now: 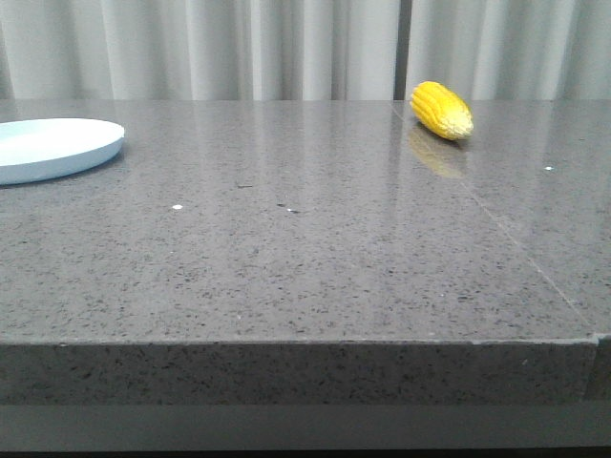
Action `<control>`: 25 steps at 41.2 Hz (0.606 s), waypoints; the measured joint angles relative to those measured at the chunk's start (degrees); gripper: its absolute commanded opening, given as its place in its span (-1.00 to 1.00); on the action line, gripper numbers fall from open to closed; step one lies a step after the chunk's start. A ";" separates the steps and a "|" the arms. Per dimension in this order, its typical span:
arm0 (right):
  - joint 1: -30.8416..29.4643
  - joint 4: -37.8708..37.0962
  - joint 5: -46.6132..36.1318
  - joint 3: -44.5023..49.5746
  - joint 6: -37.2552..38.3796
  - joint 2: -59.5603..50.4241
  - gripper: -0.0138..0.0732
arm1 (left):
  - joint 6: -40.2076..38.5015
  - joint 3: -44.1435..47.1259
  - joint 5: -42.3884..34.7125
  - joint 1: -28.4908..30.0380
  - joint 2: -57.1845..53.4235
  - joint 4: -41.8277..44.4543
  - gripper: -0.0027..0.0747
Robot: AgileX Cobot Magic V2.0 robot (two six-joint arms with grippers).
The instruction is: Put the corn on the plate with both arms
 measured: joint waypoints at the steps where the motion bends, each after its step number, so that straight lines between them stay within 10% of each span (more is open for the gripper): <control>1: 0.00 0.00 0.00 0.00 0.00 0.00 -0.83 | 0.00 0.00 0.00 0.00 0.00 0.00 -0.98; 25: 0.00 0.00 -0.73 0.00 0.00 0.00 -0.83 | 0.00 0.00 0.00 0.00 0.00 0.00 -0.98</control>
